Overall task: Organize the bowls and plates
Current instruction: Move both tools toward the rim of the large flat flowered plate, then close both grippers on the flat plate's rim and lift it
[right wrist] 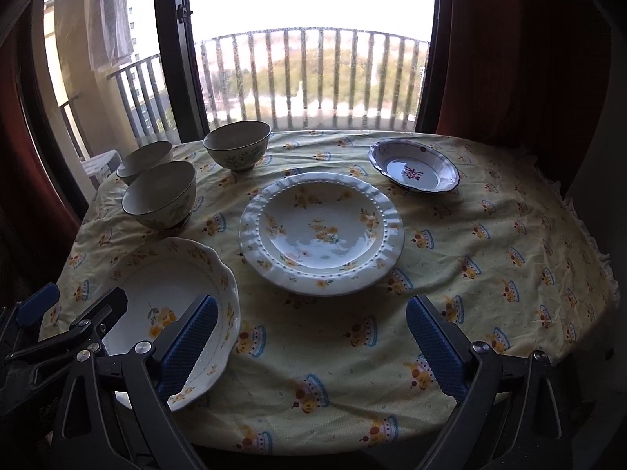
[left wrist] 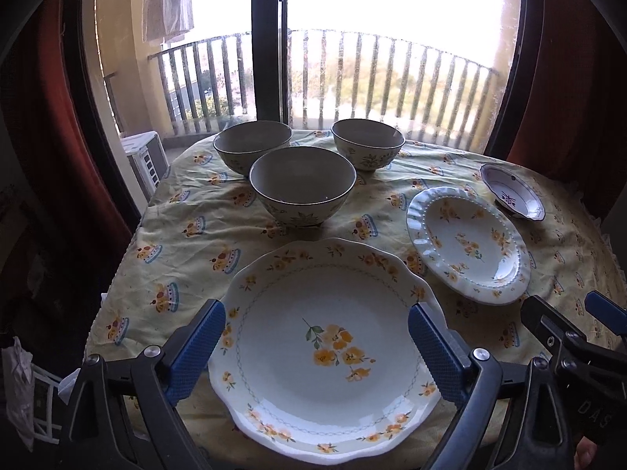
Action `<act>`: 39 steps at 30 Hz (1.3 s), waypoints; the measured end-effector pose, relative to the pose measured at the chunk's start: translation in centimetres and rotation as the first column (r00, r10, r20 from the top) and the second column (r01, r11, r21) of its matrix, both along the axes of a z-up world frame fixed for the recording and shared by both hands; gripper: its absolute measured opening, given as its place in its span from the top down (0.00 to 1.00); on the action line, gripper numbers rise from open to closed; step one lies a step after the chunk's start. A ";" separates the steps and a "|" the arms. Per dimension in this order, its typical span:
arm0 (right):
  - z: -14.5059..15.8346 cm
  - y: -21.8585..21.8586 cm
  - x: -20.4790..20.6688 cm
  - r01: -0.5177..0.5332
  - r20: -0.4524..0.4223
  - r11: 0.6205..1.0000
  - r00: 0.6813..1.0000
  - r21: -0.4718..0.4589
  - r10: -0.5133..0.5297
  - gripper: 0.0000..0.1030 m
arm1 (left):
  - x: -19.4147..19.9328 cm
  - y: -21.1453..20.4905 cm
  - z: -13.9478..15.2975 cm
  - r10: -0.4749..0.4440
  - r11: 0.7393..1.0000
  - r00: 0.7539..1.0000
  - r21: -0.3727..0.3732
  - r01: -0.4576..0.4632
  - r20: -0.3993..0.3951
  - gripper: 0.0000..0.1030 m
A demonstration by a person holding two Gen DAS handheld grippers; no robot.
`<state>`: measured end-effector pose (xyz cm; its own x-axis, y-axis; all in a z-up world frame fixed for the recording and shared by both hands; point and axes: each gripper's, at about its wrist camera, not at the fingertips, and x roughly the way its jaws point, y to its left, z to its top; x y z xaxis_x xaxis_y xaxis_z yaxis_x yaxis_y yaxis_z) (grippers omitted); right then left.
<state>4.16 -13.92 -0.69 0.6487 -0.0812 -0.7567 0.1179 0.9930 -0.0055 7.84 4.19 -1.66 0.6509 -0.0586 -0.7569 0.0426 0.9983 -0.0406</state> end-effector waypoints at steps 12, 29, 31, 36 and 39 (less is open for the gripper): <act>-4.5 5.6 5.7 0.011 -0.144 1.000 0.990 0.026 -0.007 0.09 | 5.5 4.5 -4.8 -0.029 0.999 0.987 0.014 0.031 -0.158 0.13; -10.5 8.1 8.5 0.097 -0.335 0.994 0.939 0.048 -0.076 0.21 | 7.6 5.5 -9.1 -0.156 0.988 0.940 -0.029 0.155 -0.302 0.29; -11.0 8.0 8.7 0.113 -0.351 0.993 0.932 0.046 -0.090 0.25 | 7.6 5.3 -9.1 -0.178 0.984 0.938 -0.039 0.174 -0.298 0.31; -11.3 7.8 8.6 0.126 -0.342 0.991 0.934 0.052 -0.101 0.26 | 7.4 4.9 -8.9 -0.197 0.980 0.939 -0.040 0.193 -0.282 0.35; -11.4 7.7 8.5 0.128 -0.332 0.991 0.937 0.046 -0.105 0.27 | 7.3 4.9 -8.9 -0.196 0.980 0.941 -0.036 0.193 -0.275 0.34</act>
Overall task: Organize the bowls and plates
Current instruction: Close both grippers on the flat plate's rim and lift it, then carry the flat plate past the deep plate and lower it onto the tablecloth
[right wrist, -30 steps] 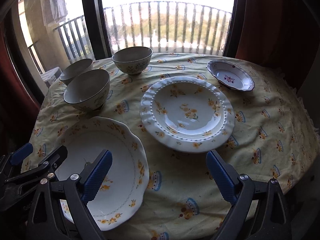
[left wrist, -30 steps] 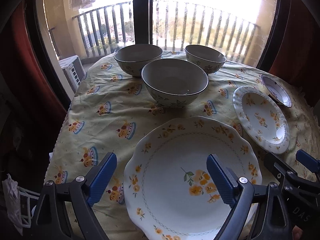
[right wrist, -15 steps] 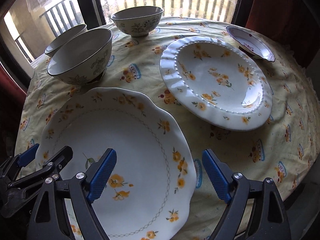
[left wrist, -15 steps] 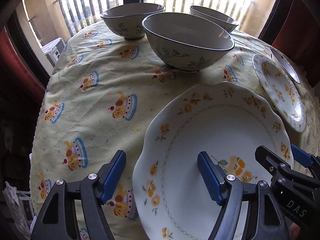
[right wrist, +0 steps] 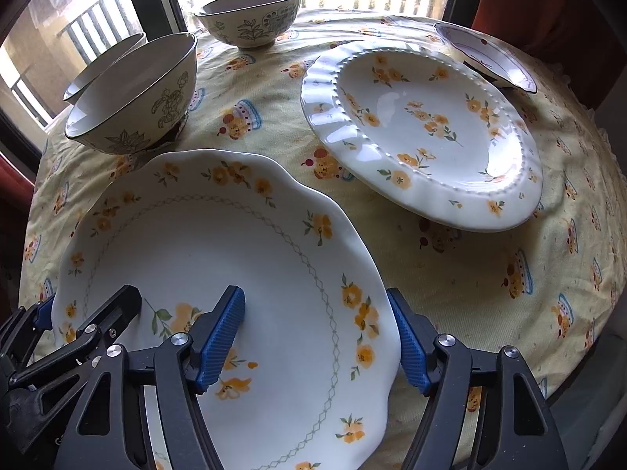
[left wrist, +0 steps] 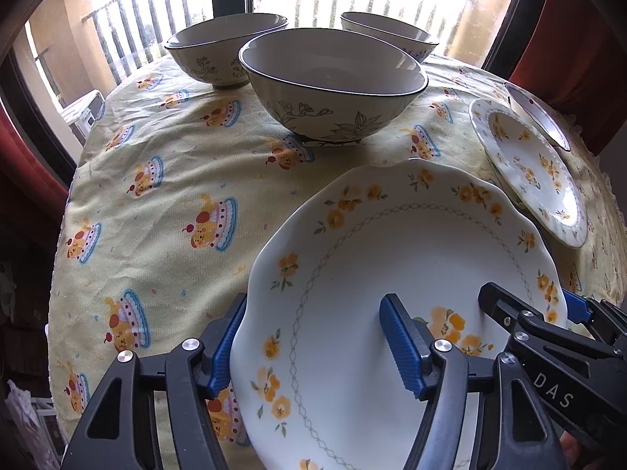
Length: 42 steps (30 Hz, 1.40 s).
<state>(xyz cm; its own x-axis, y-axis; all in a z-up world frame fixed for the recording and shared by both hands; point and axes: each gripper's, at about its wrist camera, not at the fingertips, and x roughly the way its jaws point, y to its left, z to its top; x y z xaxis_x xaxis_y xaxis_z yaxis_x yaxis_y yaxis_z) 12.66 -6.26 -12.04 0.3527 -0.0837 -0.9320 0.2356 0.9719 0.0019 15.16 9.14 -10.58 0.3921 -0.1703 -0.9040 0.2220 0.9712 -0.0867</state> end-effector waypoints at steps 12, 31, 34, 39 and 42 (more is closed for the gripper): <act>1.1 -0.9 -1.0 -0.006 -0.042 0.999 0.999 0.045 0.008 0.29 | -0.6 -1.3 0.6 0.039 0.999 0.996 0.013 -0.038 -0.079 0.33; 5.4 -9.5 -1.8 -0.053 0.017 0.998 0.998 0.035 0.053 0.29 | -2.3 -10.4 3.8 0.093 0.996 0.996 0.011 -0.093 -0.016 0.33; 5.6 -11.9 -1.7 -0.056 0.017 0.997 0.998 0.053 0.056 0.30 | -2.5 -12.4 4.2 0.108 0.994 0.994 0.018 -0.108 -0.003 0.33; 6.2 -15.5 -1.6 -0.078 0.035 0.995 0.996 0.059 0.076 0.30 | -2.9 -15.9 4.4 0.127 0.992 0.992 0.020 -0.127 0.006 0.33; 6.4 -17.7 -1.7 -0.087 0.042 0.995 0.996 0.056 0.085 0.30 | -3.1 -18.3 4.4 0.132 0.991 0.991 0.019 -0.132 0.014 0.33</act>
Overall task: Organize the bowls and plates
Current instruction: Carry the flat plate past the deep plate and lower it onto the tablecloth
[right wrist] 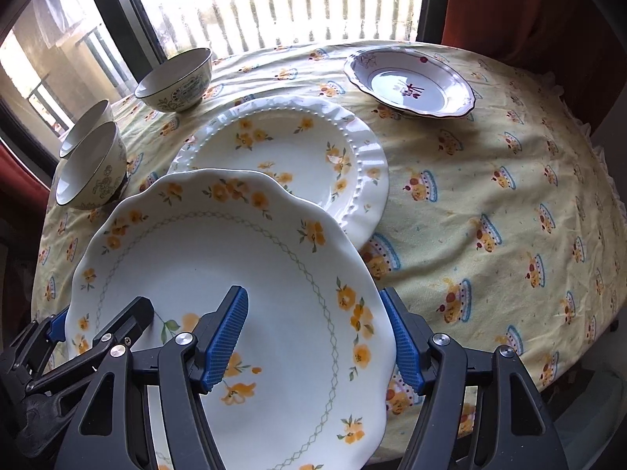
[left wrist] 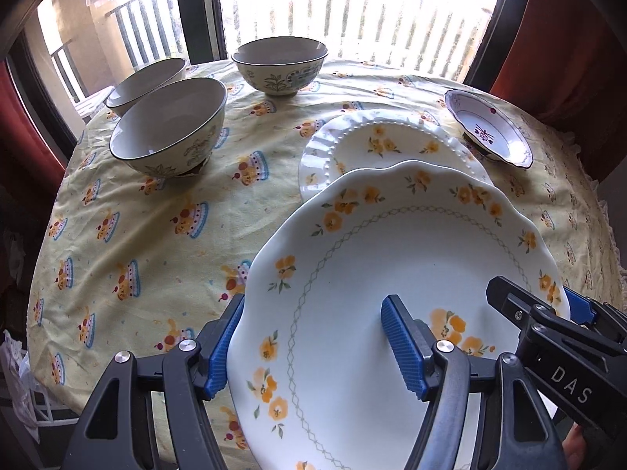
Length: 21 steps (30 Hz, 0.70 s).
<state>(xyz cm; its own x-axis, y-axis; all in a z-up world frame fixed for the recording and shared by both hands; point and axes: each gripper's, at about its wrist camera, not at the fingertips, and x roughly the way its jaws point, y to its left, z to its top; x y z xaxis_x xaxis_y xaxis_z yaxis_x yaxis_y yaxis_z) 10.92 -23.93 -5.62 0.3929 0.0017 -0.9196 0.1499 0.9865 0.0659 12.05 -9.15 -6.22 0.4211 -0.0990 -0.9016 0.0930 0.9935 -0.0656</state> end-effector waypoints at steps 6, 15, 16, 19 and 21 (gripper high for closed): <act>0.0 -4.8 -0.5 0.005 0.003 1.000 1.000 -0.011 -0.005 0.30 | -0.7 -4.8 -0.4 -0.009 1.000 1.000 -0.008 0.009 0.005 0.33; -0.5 -10.6 -1.1 0.011 0.003 0.999 1.000 -0.032 -0.011 0.30 | -1.1 -10.3 -1.4 -0.012 1.000 1.000 -0.027 0.012 0.000 0.33; -0.6 -11.1 -1.1 0.012 0.001 0.999 1.000 -0.035 -0.012 0.30 | -1.1 -10.8 -1.6 -0.014 0.999 1.000 -0.029 0.014 -0.003 0.33; -1.1 -12.6 -1.4 0.020 -0.008 0.999 1.000 -0.043 -0.020 0.30 | -1.2 -12.2 -2.1 -0.027 0.999 1.000 -0.034 0.026 -0.012 0.33; -1.4 -13.7 -1.6 0.029 -0.016 0.998 0.999 -0.049 -0.030 0.30 | -1.1 -13.2 -2.4 -0.038 0.999 0.999 -0.033 0.038 -0.020 0.33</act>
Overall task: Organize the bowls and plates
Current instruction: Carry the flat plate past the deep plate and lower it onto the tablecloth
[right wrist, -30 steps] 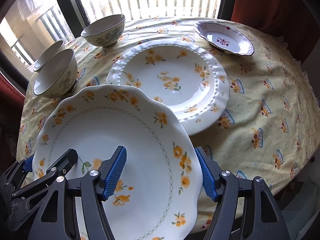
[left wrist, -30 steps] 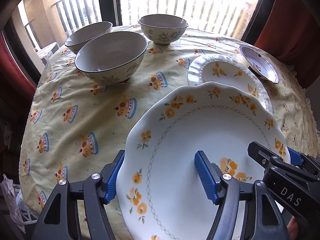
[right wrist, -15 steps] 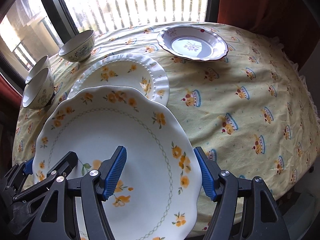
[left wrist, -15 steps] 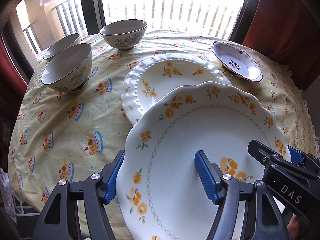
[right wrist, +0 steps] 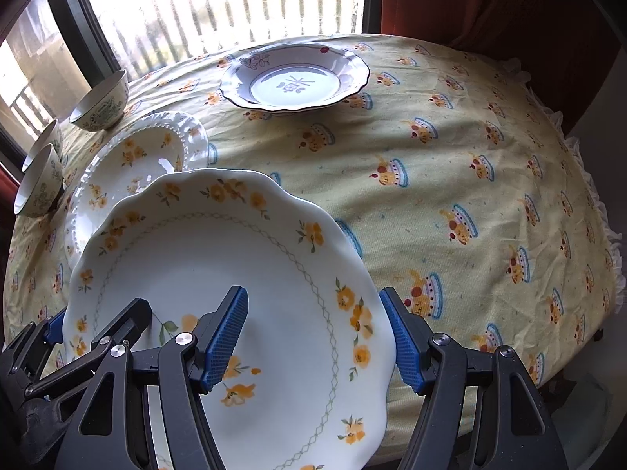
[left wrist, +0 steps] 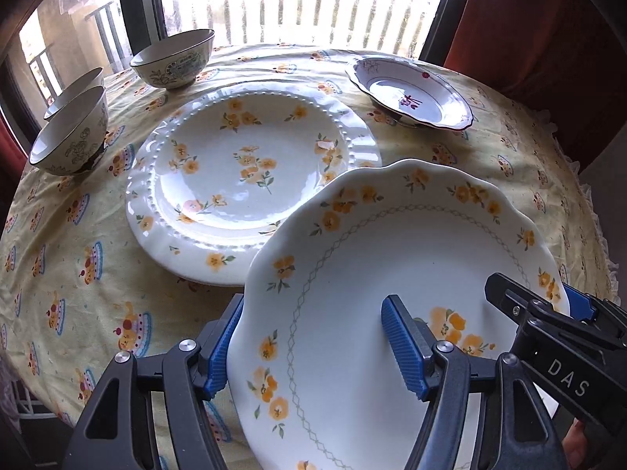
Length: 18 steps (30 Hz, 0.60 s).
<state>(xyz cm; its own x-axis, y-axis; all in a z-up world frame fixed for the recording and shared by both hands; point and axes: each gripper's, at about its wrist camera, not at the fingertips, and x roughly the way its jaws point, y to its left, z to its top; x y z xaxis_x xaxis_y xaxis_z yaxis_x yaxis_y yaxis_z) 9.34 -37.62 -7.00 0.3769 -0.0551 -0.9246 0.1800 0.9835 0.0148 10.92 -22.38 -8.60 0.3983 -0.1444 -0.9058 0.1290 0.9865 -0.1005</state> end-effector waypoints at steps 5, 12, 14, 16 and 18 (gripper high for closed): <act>-1.2 -2.1 -0.2 0.024 -0.034 1.000 0.999 -0.004 -0.025 0.30 | 0.1 -2.2 -0.9 -0.022 1.000 0.999 0.006 0.022 -0.027 0.33; -2.9 -4.4 -0.1 0.043 -0.080 0.999 0.996 0.002 -0.043 0.30 | 0.6 -4.2 -2.2 -0.031 0.999 0.998 0.015 0.032 -0.062 0.33; -3.4 -4.9 0.0 0.044 -0.093 0.999 0.995 0.004 -0.044 0.30 | 0.8 -4.7 -2.5 -0.035 0.999 0.997 0.018 0.036 -0.071 0.33; -3.7 -5.3 0.2 0.050 -0.102 0.999 0.994 0.008 -0.049 0.30 | 1.0 -5.1 -2.7 -0.035 0.999 0.996 0.022 0.037 -0.079 0.33; -3.9 -5.7 0.5 0.049 -0.107 0.999 0.993 0.013 -0.048 0.30 | 1.3 -5.2 -2.9 -0.027 0.999 0.996 0.021 0.029 -0.083 0.33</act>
<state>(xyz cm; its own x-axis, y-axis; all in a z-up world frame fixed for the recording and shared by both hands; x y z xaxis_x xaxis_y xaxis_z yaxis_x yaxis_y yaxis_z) 9.82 -43.27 -10.94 0.2732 -0.0561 -0.9603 0.2288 0.9734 0.0083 12.25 -27.54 -11.48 0.3183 -0.1342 -0.9385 0.1486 0.9847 -0.0904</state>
